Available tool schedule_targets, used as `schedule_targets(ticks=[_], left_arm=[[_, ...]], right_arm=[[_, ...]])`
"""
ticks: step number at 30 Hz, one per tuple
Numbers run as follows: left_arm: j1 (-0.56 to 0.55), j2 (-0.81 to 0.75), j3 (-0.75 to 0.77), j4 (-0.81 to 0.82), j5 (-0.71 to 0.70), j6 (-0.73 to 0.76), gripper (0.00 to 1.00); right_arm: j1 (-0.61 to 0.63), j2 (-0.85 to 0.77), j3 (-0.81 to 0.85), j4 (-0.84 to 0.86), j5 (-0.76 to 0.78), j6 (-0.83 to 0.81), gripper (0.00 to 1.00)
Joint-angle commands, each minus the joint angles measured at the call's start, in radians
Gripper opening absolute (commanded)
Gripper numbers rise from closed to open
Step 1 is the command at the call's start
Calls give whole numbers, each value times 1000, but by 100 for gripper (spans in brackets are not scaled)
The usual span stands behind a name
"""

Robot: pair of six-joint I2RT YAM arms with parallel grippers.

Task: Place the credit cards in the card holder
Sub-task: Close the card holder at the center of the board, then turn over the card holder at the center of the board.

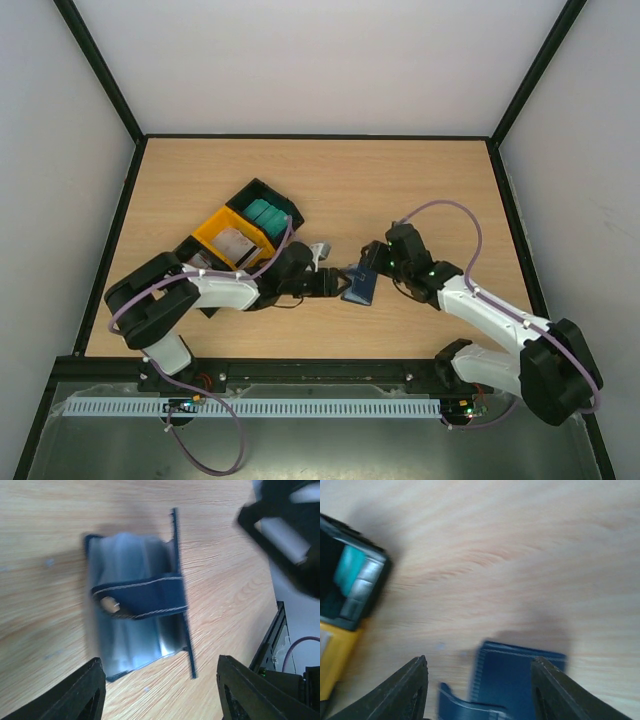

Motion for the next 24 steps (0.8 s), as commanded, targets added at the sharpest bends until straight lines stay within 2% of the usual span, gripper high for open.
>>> schedule_targets(ticks=[1,8,14,21,24], left_arm=[[-24,37,79,-52,-23,50,64],[-34,115,170,-175,-67,71,65],[-51,159,229,-301,-140,89,50],[-53,207,267,-408,-184,98,45],[-54,227,283,-467,-209,103,40]], right_arm=[[-18,-13,-64,-95,31,36,54],[-21,115,-76,-58,-134,-36,50],[-21,202,-83,-26,-170,-70,50],[-21,236,-102,4,-193,-75,51],[-21,220,-118,33,-206,-59,55]])
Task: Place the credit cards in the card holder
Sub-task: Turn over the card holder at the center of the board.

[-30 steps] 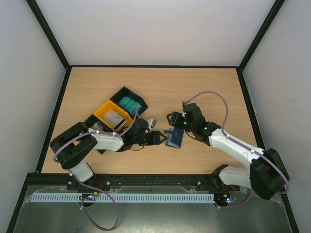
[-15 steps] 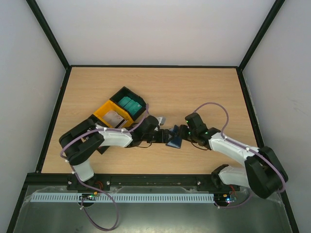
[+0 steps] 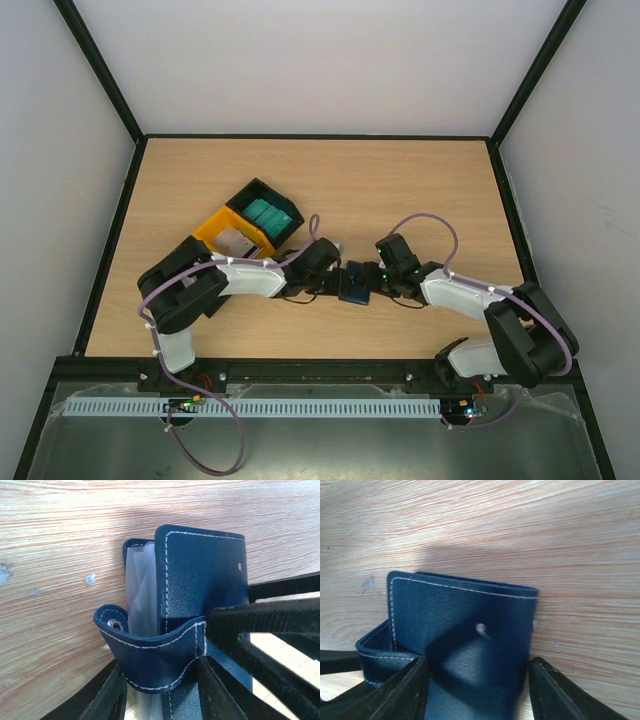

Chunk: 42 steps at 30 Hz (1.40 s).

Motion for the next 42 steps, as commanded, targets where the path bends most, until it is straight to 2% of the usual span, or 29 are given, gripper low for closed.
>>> schedule_targets(ticks=[1,7,13,17,21,28,36,39,42], left_arm=[[-6,60,29,-166,-68,20,37],[-2,114,30,-263,-126,13,18],[28,124,-26,-258,-126,8,16],[57,118,-52,-238,-110,10,16],[80,117,-71,-208,-82,13,15],[103,123,-94,-165,-40,12,15],[111,135,-105,-135,-16,6,15],[115,137,-114,-128,-9,5,15],[116,131,-118,-120,-1,5,16]], right_arm=[[-2,-4,-42,30,-25,7,56],[-25,-25,-97,105,-37,73,60],[-55,-88,-162,207,-85,103,67],[-57,-91,-196,335,-199,113,67],[-56,-56,-210,532,-355,185,64],[-57,-9,-194,654,-354,189,47],[-56,117,-177,786,-376,227,45],[-55,147,-172,817,-382,239,34],[-55,147,-160,798,-362,232,15]])
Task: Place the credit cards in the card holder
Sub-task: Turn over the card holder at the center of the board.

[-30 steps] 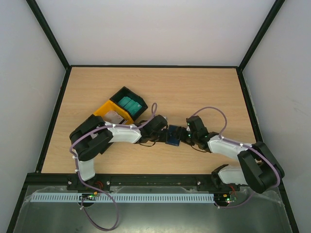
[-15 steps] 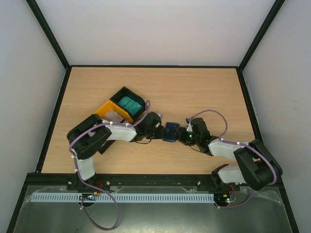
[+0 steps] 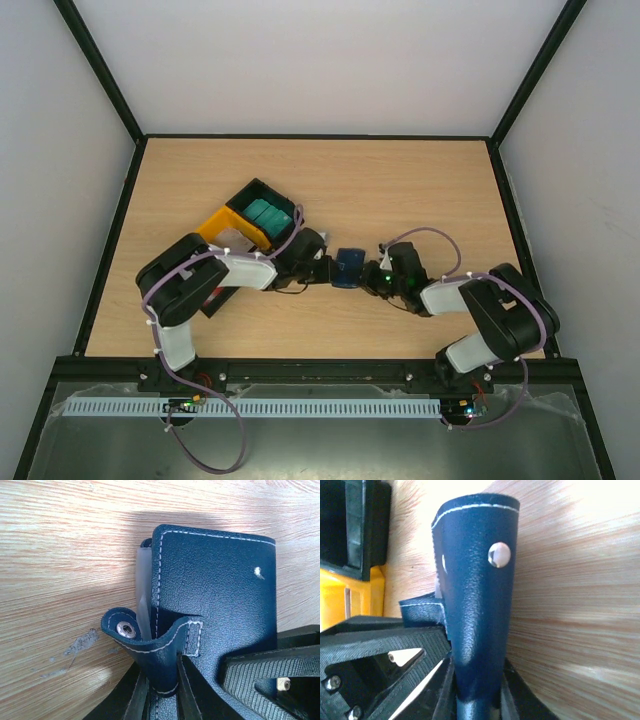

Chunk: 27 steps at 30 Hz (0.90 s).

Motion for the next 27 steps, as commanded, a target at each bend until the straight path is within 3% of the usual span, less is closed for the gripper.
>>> schedule_targets(ticks=[1,3,6,10,14,20,27], left_arm=[[5,89,-73,-226,-41,7,17],[7,54,-75,-224,-41,9,26],[12,-35,-74,-225,-39,11,41],[18,-157,-38,-270,-81,18,51],[44,-276,-45,-276,-146,-14,53],[86,-449,-60,-308,-261,-11,54],[171,-575,-82,-333,-243,16,55]], right_arm=[[17,-16,51,91,-50,-2,10],[17,-54,97,-47,3,-59,3],[17,-128,202,-374,146,-187,2],[19,-181,350,-755,316,-319,2],[42,-184,456,-1009,542,-385,2],[160,-117,636,-1328,975,-350,2],[348,112,806,-1582,1202,-244,2]])
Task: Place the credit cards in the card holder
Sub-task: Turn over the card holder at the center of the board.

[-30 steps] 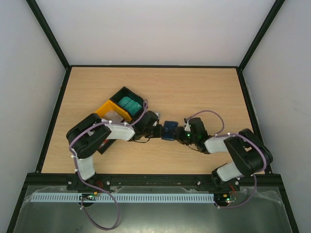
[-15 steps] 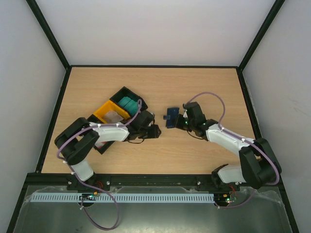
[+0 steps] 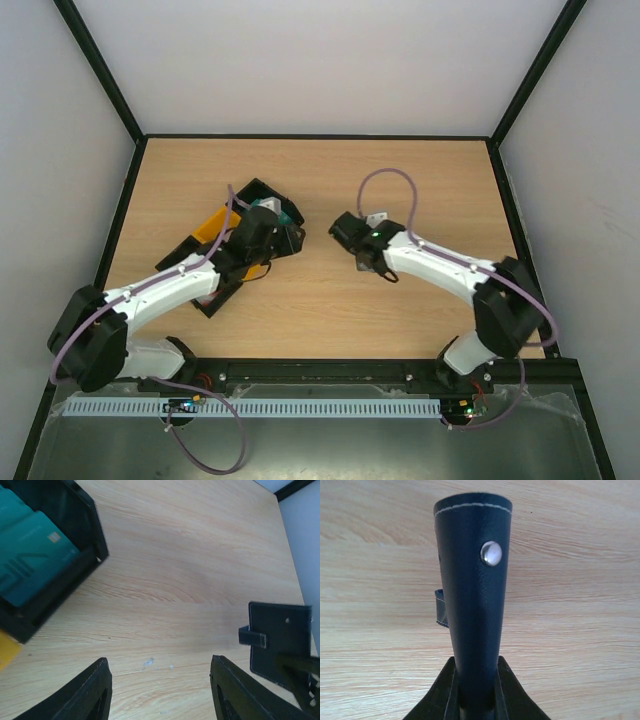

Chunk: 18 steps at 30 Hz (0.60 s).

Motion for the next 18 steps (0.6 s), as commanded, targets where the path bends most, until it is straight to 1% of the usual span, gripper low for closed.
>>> schedule_targets(ticks=[1,3,5,8,9,10,12,13,15,18], left_arm=[[53,-67,-35,-49,-15,21,55],[74,-93,-40,-54,-25,29,56],[78,-112,-36,-87,-81,39,56],[92,-134,-37,-139,-136,54,56],[99,-140,-40,-151,-142,58,56],[106,-146,-42,-158,-145,61,56],[118,-161,-52,-165,-146,65,56],[124,-166,-56,-169,-146,67,56],[133,-175,-57,-178,-149,68,56],[138,-189,-60,-181,-140,67,56]], right_arm=[[109,157,89,-239,246,72,2],[146,237,97,-233,277,82,2],[188,308,102,-220,327,105,2],[233,379,130,-182,300,91,2],[249,392,139,-152,266,75,3],[263,398,142,-110,216,58,6],[272,399,131,17,34,18,17],[273,401,123,67,-33,6,20],[272,406,122,125,-119,4,22],[271,403,143,185,-181,7,26]])
